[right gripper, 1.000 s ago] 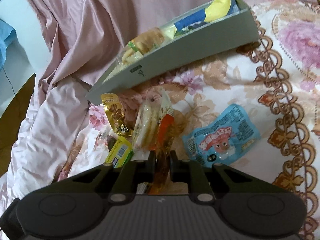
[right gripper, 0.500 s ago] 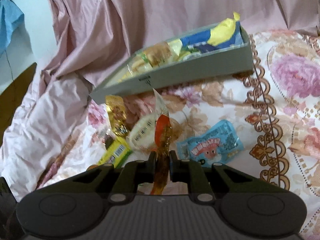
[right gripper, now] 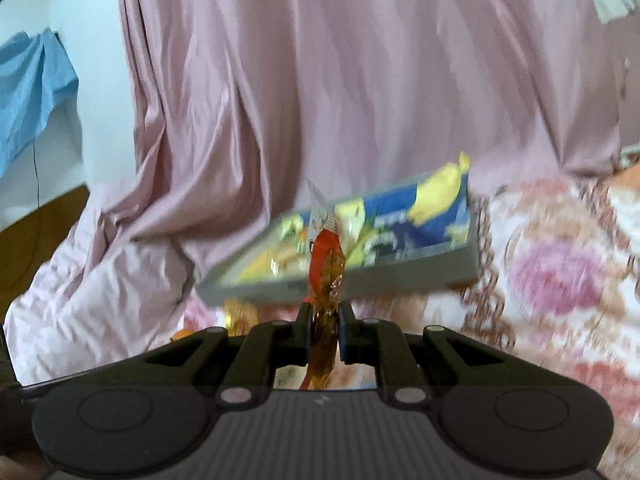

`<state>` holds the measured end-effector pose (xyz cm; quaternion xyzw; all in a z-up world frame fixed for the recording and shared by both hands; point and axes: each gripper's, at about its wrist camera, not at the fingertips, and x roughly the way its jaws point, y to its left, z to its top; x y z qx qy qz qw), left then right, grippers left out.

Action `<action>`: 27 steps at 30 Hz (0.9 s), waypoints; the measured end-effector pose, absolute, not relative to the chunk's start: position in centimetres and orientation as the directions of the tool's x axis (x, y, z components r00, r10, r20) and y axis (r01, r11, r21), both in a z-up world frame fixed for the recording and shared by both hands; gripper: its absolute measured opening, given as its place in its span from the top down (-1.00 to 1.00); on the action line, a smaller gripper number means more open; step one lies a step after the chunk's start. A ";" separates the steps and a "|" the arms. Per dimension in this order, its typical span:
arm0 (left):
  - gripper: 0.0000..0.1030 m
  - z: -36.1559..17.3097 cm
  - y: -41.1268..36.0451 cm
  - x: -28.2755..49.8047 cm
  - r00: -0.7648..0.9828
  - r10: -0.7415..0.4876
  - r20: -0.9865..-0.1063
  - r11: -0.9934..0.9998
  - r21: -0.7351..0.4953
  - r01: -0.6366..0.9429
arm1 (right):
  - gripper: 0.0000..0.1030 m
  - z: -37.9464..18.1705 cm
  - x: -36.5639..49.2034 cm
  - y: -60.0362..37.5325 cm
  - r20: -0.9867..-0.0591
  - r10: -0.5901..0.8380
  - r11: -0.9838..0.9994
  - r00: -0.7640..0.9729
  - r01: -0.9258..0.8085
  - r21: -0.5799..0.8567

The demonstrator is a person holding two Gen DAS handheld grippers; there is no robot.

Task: Organize snacks
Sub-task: 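Carry the orange and red snack pack into the grey box and release both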

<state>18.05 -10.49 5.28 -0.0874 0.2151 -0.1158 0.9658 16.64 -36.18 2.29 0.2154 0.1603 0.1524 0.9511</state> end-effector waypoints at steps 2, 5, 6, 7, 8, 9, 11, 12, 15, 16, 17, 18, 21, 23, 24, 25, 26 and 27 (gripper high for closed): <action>0.30 5.9 -11.1 19.3 0.883 -0.260 -0.390 0.958 -0.222 0.183 | 0.73 2.9 16.9 -36.7 -0.188 0.329 0.864 0.925 -0.215 0.456; 0.30 6.8 -12.2 21.1 0.889 -0.262 -0.375 0.959 -0.208 0.195 | 0.72 3.6 17.6 -37.5 -0.113 0.292 0.864 0.950 -0.211 0.458; 0.30 7.0 -12.5 21.7 0.891 -0.265 -0.368 0.959 -0.199 0.203 | 0.72 3.8 18.0 -37.8 -0.095 0.288 0.863 0.953 -0.216 0.456; 0.30 7.3 -12.9 22.3 0.893 -0.267 -0.362 0.959 -0.191 0.210 | 0.72 4.0 18.5 -38.2 -0.076 0.288 0.863 0.955 -0.224 0.452; 0.30 7.5 -13.2 22.8 0.894 -0.269 -0.358 0.959 -0.184 0.214 | 0.72 4.2 19.0 -38.6 -0.061 0.285 0.863 0.957 -0.228 0.450; 0.30 7.6 -13.6 23.4 0.894 -0.272 -0.357 0.959 -0.181 0.219 | 0.72 4.3 19.5 -39.0 -0.046 0.280 0.862 0.959 -0.230 0.451; 0.30 7.8 -14.3 24.4 0.892 -0.279 -0.356 0.957 -0.177 0.229 | 0.72 4.4 20.7 -39.9 -0.022 0.264 0.856 0.964 -0.224 0.465; 0.30 7.8 -14.7 24.8 0.891 -0.282 -0.356 0.957 -0.172 0.235 | 0.72 4.5 21.4 -40.4 -0.014 0.259 0.848 0.966 -0.221 0.481; 0.30 7.5 -15.9 26.0 0.887 -0.290 -0.360 0.955 -0.166 0.245 | 0.72 4.5 23.2 -41.7 0.003 0.251 0.828 0.968 -0.216 0.517; 0.30 7.3 -16.2 26.4 0.884 -0.293 -0.363 0.954 -0.169 0.247 | 0.72 4.4 23.7 -42.0 0.007 0.250 0.824 0.968 -0.216 0.524; 0.30 7.1 -16.6 26.8 0.881 -0.298 -0.367 0.953 -0.173 0.250 | 0.72 4.4 24.2 -42.2 0.008 0.251 0.821 0.968 -0.218 0.528; 0.30 6.9 -16.9 27.2 0.879 -0.301 -0.371 0.952 -0.174 0.253 | 0.72 4.3 24.8 -42.3 0.005 0.256 0.818 0.967 -0.220 0.532; 0.30 6.1 -17.8 28.1 0.871 -0.305 -0.385 0.951 -0.174 0.256 | 0.72 3.8 26.2 -42.7 -0.018 0.272 0.814 0.962 -0.220 0.537; 0.30 5.5 -18.0 28.5 0.866 -0.306 -0.396 0.951 -0.179 0.253 | 0.72 3.4 27.1 -42.8 -0.041 0.283 0.814 0.958 -0.218 0.539; 0.30 5.2 -18.1 28.6 0.864 -0.306 -0.399 0.950 -0.183 0.252 | 0.72 3.2 27.4 -42.8 -0.050 0.286 0.814 0.957 -0.216 0.539; 0.30 5.0 -18.2 28.8 0.862 -0.306 -0.404 0.950 -0.184 0.251 | 0.72 3.0 27.7 -42.9 -0.058 0.290 0.814 0.955 -0.214 0.539; 0.30 4.8 -18.3 29.0 0.861 -0.305 -0.408 0.951 -0.184 0.250 | 0.72 2.9 28.0 -42.9 -0.063 0.295 0.813 0.953 -0.216 0.541; 0.30 4.6 -18.4 29.2 0.859 -0.304 -0.413 0.951 -0.184 0.249 | 0.72 2.7 28.3 -43.0 -0.068 0.301 0.811 0.951 -0.218 0.542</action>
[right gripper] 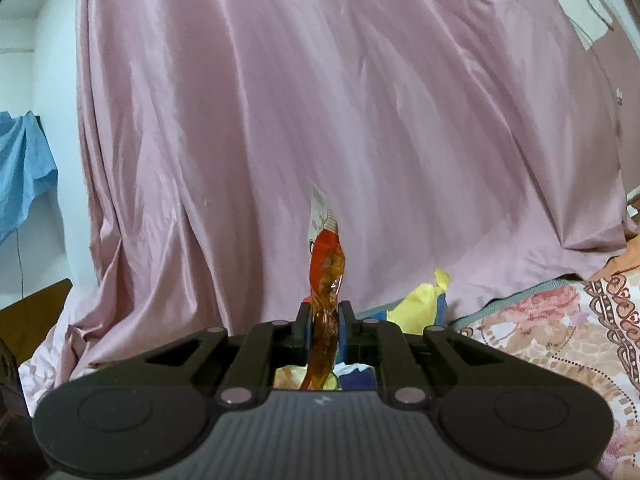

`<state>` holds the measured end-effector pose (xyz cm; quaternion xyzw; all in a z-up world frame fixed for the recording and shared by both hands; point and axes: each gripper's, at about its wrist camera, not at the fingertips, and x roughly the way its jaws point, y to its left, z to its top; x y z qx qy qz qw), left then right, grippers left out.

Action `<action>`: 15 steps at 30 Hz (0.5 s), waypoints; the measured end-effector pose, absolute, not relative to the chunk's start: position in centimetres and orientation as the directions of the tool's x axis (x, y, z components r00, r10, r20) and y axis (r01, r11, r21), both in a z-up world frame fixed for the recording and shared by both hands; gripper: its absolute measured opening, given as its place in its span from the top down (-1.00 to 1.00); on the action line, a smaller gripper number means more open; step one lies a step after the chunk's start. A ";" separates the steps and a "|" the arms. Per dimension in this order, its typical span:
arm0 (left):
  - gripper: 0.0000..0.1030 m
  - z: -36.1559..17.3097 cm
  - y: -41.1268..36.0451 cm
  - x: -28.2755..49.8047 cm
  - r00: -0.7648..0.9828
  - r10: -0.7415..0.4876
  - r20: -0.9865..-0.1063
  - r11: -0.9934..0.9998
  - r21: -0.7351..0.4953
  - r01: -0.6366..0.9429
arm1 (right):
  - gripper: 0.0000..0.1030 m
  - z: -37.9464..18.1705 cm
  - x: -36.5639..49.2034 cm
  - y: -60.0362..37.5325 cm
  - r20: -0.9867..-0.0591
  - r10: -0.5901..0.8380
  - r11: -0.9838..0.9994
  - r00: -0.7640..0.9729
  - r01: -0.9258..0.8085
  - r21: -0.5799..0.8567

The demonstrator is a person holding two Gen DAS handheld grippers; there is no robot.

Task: Organize snacks
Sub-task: 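Carry the orange and red snack pack into the grey box and release both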

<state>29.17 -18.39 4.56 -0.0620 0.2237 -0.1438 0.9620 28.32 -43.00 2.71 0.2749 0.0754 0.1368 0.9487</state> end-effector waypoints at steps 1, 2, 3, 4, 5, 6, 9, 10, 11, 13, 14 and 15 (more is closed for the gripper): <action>0.30 4.4 -18.5 29.3 0.857 -0.304 -0.417 0.951 -0.183 0.249 | 0.72 2.6 28.6 -43.0 -0.072 0.307 0.811 0.949 -0.221 0.542; 0.30 4.2 -18.5 29.4 0.855 -0.304 -0.421 0.951 -0.181 0.249 | 0.72 2.5 28.9 -42.9 -0.076 0.313 0.811 0.947 -0.224 0.541; 0.30 4.1 -18.6 29.5 0.854 -0.302 -0.424 0.952 -0.179 0.249 | 0.72 2.4 29.2 -42.9 -0.080 0.317 0.811 0.945 -0.226 0.540; 0.30 3.9 -18.7 29.5 0.853 -0.300 -0.428 0.953 -0.176 0.247 | 0.72 2.3 29.6 -42.9 -0.086 0.324 0.810 0.942 -0.230 0.539; 0.30 3.8 -18.6 29.6 0.851 -0.299 -0.431 0.953 -0.175 0.246 | 0.72 2.2 29.9 -42.9 -0.092 0.332 0.808 0.939 -0.233 0.541; 0.30 3.7 -18.7 29.6 0.850 -0.299 -0.434 0.953 -0.175 0.246 | 0.72 2.1 30.2 -42.8 -0.099 0.338 0.806 0.936 -0.234 0.544; 0.30 3.6 -18.8 29.7 0.850 -0.295 -0.437 0.955 -0.165 0.246 | 0.72 1.7 30.8 -42.8 -0.113 0.350 0.800 0.930 -0.235 0.552; 0.30 3.5 -18.9 29.7 0.850 -0.293 -0.437 0.956 -0.163 0.246 | 0.72 1.7 30.9 -42.9 -0.115 0.354 0.800 0.928 -0.236 0.552; 0.30 3.5 -18.9 29.7 0.851 -0.289 -0.438 0.957 -0.160 0.243 | 0.72 1.6 31.0 -42.8 -0.117 0.357 0.799 0.927 -0.238 0.552; 0.30 3.5 -19.0 29.7 0.852 -0.285 -0.438 0.958 -0.154 0.241 | 0.72 1.6 31.2 -42.8 -0.122 0.364 0.796 0.923 -0.241 0.555; 0.29 3.5 -19.1 29.7 0.852 -0.284 -0.439 0.959 -0.150 0.242 | 0.72 1.5 31.3 -42.7 -0.124 0.367 0.795 0.922 -0.242 0.556; 0.29 3.5 -19.2 29.7 0.853 -0.282 -0.440 0.959 -0.145 0.243 | 0.72 1.5 31.4 -42.7 -0.126 0.369 0.795 0.921 -0.243 0.556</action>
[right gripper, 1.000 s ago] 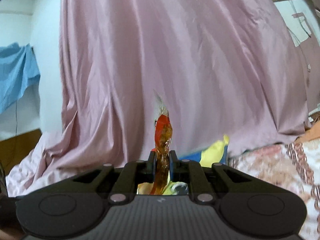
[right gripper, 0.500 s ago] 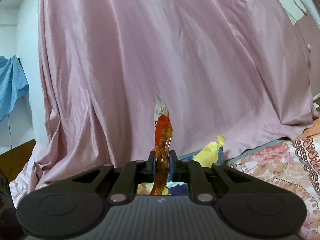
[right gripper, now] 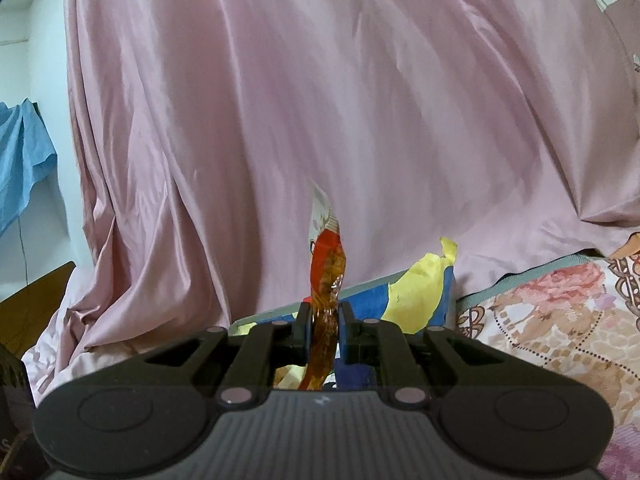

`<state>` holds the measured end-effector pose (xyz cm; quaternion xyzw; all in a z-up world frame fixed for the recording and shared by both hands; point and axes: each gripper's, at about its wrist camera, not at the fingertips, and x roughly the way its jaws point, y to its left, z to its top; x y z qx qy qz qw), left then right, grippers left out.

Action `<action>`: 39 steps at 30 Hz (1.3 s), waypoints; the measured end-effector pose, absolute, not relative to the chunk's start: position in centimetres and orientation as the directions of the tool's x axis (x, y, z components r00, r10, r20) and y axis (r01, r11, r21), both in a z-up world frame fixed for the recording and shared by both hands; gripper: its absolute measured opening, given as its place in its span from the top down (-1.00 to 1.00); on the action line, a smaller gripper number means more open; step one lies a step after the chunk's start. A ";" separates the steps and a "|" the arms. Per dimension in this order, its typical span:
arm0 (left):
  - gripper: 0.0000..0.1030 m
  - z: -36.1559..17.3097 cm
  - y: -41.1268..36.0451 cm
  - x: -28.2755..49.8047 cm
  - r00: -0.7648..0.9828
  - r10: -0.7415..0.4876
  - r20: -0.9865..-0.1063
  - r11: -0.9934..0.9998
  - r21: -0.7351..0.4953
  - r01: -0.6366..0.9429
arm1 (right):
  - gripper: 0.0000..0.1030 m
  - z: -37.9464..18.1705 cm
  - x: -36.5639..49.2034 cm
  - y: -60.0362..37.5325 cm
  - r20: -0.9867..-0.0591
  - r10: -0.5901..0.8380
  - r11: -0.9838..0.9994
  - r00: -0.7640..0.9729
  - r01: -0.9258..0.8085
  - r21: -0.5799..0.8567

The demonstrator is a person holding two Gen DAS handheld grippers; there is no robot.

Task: Organize snacks
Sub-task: 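Carry the orange and red snack pack into the grey box and release both, then move both open tools back over the remaining snacks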

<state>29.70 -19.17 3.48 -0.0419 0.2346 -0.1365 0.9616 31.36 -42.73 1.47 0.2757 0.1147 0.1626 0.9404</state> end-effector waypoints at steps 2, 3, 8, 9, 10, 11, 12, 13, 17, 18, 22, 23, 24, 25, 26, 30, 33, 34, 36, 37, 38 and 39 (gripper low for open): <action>0.28 3.5 -19.3 29.7 0.853 -0.279 -0.441 0.960 -0.136 0.244 | 0.72 1.4 31.5 -42.7 -0.131 0.371 0.795 0.919 -0.242 0.556; 0.28 3.5 -19.4 29.7 0.853 -0.280 -0.441 0.960 -0.136 0.245 | 0.72 1.4 31.6 -42.7 -0.133 0.373 0.795 0.918 -0.242 0.556; 0.16 3.4 -19.1 29.6 0.853 -0.285 -0.436 0.958 -0.149 0.243 | 0.60 1.4 31.9 -42.9 -0.148 0.375 0.795 0.915 -0.235 0.559; 0.15 3.3 -19.1 29.6 0.855 -0.285 -0.433 0.958 -0.149 0.244 | 0.56 1.3 31.9 -42.9 -0.151 0.371 0.796 0.916 -0.230 0.560; 0.12 3.3 -19.0 29.5 0.857 -0.286 -0.430 0.958 -0.150 0.244 | 0.49 1.3 32.0 -42.9 -0.155 0.368 0.796 0.917 -0.225 0.562; 0.07 3.3 -19.0 29.4 0.858 -0.288 -0.426 0.957 -0.155 0.244 | 0.46 1.2 32.1 -43.0 -0.157 0.367 0.795 0.917 -0.221 0.565; 0.04 3.3 -18.9 29.4 0.859 -0.289 -0.423 0.957 -0.159 0.243 | 0.46 1.1 32.1 -43.0 -0.158 0.366 0.794 0.917 -0.220 0.568; -0.02 3.4 -18.8 29.3 0.861 -0.290 -0.419 0.956 -0.163 0.243 | 0.45 1.1 32.1 -43.1 -0.157 0.367 0.792 0.917 -0.220 0.569; -0.39 3.6 -18.8 28.6 0.871 -0.287 -0.398 0.957 -0.165 0.239 | 0.37 1.2 32.0 -43.0 -0.153 0.362 0.800 0.919 -0.222 0.558; -0.44 3.7 -18.7 28.3 0.876 -0.283 -0.391 0.958 -0.160 0.237 | 0.34 1.2 31.9 -43.0 -0.153 0.360 0.802 0.920 -0.221 0.555; -0.67 4.1 -18.5 27.4 0.882 -0.286 -0.374 0.957 -0.146 0.249 | 0.08 1.4 31.6 -43.2 -0.147 0.348 0.811 0.926 -0.218 0.544; -0.71 4.2 -18.4 27.1 0.883 -0.286 -0.373 0.958 -0.143 0.250 | 0.01 1.6 31.5 -43.2 -0.143 0.344 0.813 0.928 -0.218 0.540; -0.74 4.3 -18.2 26.9 0.883 -0.286 -0.371 0.958 -0.141 0.251 | -0.02 1.7 31.4 -43.3 -0.138 0.340 0.816 0.930 -0.219 0.535; -0.81 4.5 -18.1 26.5 0.885 -0.283 -0.370 0.959 -0.137 0.249 | -0.10 1.8 31.2 -43.3 -0.133 0.337 0.819 0.932 -0.220 0.530; -0.87 4.6 -17.9 26.2 0.888 -0.278 -0.367 0.960 -0.134 0.245 | -0.17 2.0 31.1 -43.3 -0.130 0.333 0.822 0.934 -0.220 0.526; -0.97 4.8 -16.8 24.6 0.893 -0.265 -0.364 0.964 -0.133 0.232 | -0.34 2.5 30.5 -43.3 -0.118 0.327 0.830 0.938 -0.225 0.510; -0.98 4.6 -15.9 23.0 0.894 -0.252 -0.371 0.967 -0.128 0.220 | -0.55 3.0 29.9 -43.2 -0.108 0.322 0.838 0.941 -0.230 0.496; -0.98 4.4 -15.6 22.5 0.893 -0.250 -0.376 0.968 -0.125 0.218 | -0.68 3.2 29.6 -43.1 -0.103 0.320 0.838 0.942 -0.231 0.494; -0.98 4.2 -15.0 21.6 0.890 -0.240 -0.387 0.970 -0.121 0.209 | -0.81 3.5 29.0 -42.9 -0.086 0.320 0.839 0.944 -0.240 0.488; -0.98 4.2 -14.7 21.2 0.889 -0.237 -0.391 0.971 -0.122 0.205 | -0.87 3.7 28.6 -42.7 -0.080 0.323 0.842 0.943 -0.248 0.479; -0.98 4.1 -14.3 20.7 0.889 -0.234 -0.395 0.972 -0.122 0.201 | -0.92 3.8 28.3 -42.5 -0.077 0.323 0.847 0.943 -0.252 0.468; -0.98 4.1 -14.0 20.2 0.889 -0.231 -0.396 0.972 -0.122 0.199 | -0.94 4.0 27.8 -42.2 -0.074 0.323 0.853 0.944 -0.256 0.455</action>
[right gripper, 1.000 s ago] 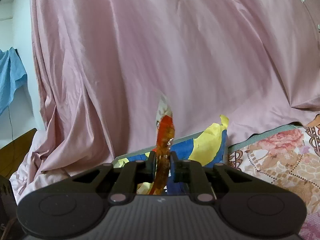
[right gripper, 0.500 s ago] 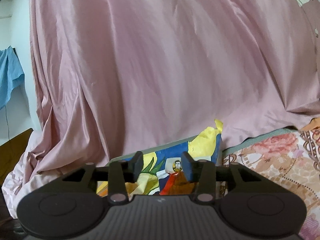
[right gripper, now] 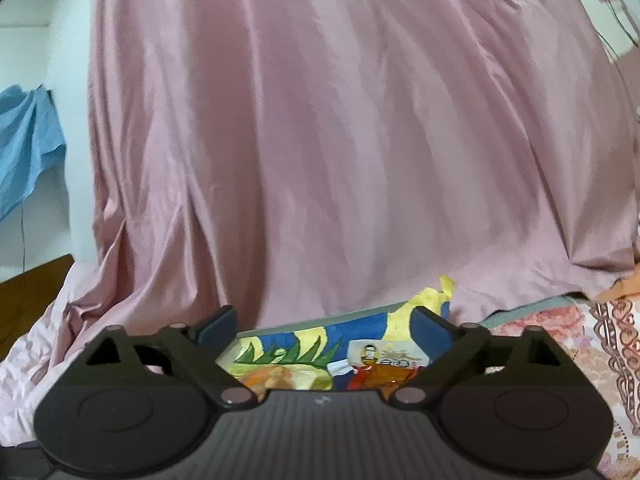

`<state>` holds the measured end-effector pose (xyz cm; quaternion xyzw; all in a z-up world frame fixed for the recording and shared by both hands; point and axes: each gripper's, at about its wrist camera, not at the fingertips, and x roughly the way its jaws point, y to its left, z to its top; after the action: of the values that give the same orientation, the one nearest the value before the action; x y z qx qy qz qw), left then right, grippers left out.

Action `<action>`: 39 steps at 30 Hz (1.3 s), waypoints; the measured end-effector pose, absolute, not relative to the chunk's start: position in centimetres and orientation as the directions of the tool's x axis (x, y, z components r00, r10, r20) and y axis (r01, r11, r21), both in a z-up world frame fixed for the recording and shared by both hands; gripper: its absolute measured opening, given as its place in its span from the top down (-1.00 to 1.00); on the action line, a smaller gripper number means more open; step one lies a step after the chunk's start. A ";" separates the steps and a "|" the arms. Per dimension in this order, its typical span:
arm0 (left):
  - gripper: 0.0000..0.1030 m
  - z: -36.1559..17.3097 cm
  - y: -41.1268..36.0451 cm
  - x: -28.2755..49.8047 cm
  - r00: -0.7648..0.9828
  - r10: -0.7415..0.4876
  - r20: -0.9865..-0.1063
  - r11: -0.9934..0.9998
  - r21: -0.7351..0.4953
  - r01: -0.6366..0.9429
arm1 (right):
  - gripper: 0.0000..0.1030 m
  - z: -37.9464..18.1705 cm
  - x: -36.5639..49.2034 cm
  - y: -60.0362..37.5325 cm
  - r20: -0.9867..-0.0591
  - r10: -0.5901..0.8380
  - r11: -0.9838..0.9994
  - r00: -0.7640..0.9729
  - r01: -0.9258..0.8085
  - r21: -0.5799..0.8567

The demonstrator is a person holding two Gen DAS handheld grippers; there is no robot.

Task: Organize snacks
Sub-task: 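Move both open tools back over the remaining snacks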

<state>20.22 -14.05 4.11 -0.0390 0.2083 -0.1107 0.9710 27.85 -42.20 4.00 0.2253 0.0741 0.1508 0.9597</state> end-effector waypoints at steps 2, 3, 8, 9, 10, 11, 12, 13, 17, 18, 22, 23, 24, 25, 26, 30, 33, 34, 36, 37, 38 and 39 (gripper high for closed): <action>-0.98 4.1 -13.5 19.2 0.890 -0.226 -0.395 0.974 -0.119 0.195 | -0.99 4.3 26.8 -41.5 -0.067 0.323 0.865 0.944 -0.266 0.426; -0.99 4.1 -13.2 18.7 0.891 -0.224 -0.395 0.974 -0.118 0.192 | -0.99 4.3 26.3 -41.2 -0.065 0.323 0.871 0.944 -0.270 0.411; -0.98 3.8 -11.6 16.3 0.886 -0.224 -0.406 0.974 -0.120 0.191 | -0.99 4.4 23.5 -39.3 -0.064 0.319 0.895 0.946 -0.278 0.349; -0.98 3.8 -11.3 15.8 0.884 -0.224 -0.410 0.974 -0.117 0.193 | -0.99 4.5 22.9 -39.0 -0.064 0.322 0.898 0.945 -0.284 0.335; -0.98 3.7 -11.0 15.3 0.883 -0.225 -0.412 0.974 -0.111 0.196 | -0.99 4.6 22.4 -38.6 -0.064 0.325 0.903 0.944 -0.289 0.318; -0.98 3.6 -10.6 14.7 0.880 -0.227 -0.416 0.974 -0.102 0.203 | -0.99 4.7 21.9 -38.2 -0.063 0.325 0.906 0.943 -0.292 0.305; -0.98 3.5 -10.4 14.3 0.878 -0.231 -0.420 0.973 -0.091 0.213 | -0.99 4.9 21.5 -37.9 -0.061 0.325 0.909 0.944 -0.294 0.297; -0.98 3.4 -10.0 13.7 0.875 -0.236 -0.424 0.971 -0.077 0.225 | -0.99 5.0 21.0 -37.6 -0.058 0.322 0.910 0.945 -0.293 0.293; -0.99 2.9 -8.7 11.6 0.865 -0.241 -0.441 0.968 -0.043 0.247 | -0.99 4.9 19.2 -36.7 -0.071 0.320 0.911 0.945 -0.286 0.298; -0.98 2.7 -8.3 11.2 0.862 -0.240 -0.446 0.968 -0.041 0.248 | -0.99 4.7 18.8 -36.5 -0.079 0.319 0.911 0.944 -0.283 0.301; -0.98 2.0 -6.5 9.9 0.855 -0.228 -0.465 0.971 -0.046 0.234 | -1.00 4.0 16.8 -35.6 -0.127 0.328 0.915 0.936 -0.282 0.288; -0.99 1.8 -6.1 9.6 0.854 -0.224 -0.469 0.972 -0.049 0.228 | -1.00 3.8 16.4 -35.4 -0.140 0.329 0.918 0.934 -0.282 0.279; -0.99 1.7 -5.8 9.4 0.853 -0.220 -0.472 0.973 -0.051 0.223 | -1.00 3.6 15.9 -35.1 -0.152 0.329 0.921 0.932 -0.281 0.270; -0.99 1.6 -5.4 9.2 0.852 -0.218 -0.476 0.974 -0.054 0.219 | -1.00 3.5 15.4 -34.8 -0.164 0.330 0.923 0.930 -0.282 0.261; -0.98 1.5 -5.1 9.0 0.850 -0.217 -0.480 0.975 -0.057 0.216 | -1.00 3.4 14.9 -34.6 -0.173 0.333 0.924 0.927 -0.285 0.254; -0.98 1.1 -4.0 8.2 0.846 -0.212 -0.490 0.976 -0.059 0.210 | -1.00 2.8 13.3 -33.5 -0.218 0.352 0.926 0.910 -0.304 0.224; -0.98 0.7 -3.3 7.9 0.842 -0.209 -0.498 0.977 -0.066 0.204 | -1.00 2.2 12.3 -32.4 -0.273 0.365 0.927 0.890 -0.321 0.193; -0.98 0.5 -3.1 7.9 0.840 -0.208 -0.501 0.977 -0.069 0.201 | -1.00 2.0 12.0 -31.9 -0.296 0.368 0.928 0.881 -0.328 0.178; -0.98 0.2 -2.7 7.9 0.835 -0.206 -0.511 0.978 -0.074 0.196 | -0.99 1.5 11.6 -31.0 -0.334 0.373 0.928 0.866 -0.343 0.146; -0.98 -0.1 -2.5 8.0 0.829 -0.205 -0.520 0.978 -0.074 0.195 | -0.99 1.3 11.3 -30.5 -0.350 0.372 0.928 0.860 -0.350 0.126; -0.98 -0.3 -2.3 8.1 0.823 -0.203 -0.530 0.978 -0.072 0.195 | -0.99 1.1 11.2 -30.0 -0.368 0.371 0.928 0.853 -0.358 0.106; -0.98 -0.6 -2.2 8.2 0.816 -0.202 -0.542 0.978 -0.070 0.195 | -0.99 1.0 11.1 -29.4 -0.385 0.370 0.926 0.845 -0.367 0.083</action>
<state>8.19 -2.16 -0.63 -0.0055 0.2849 -0.1042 0.9529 11.10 -29.45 0.95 0.0031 0.2012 0.1919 0.9606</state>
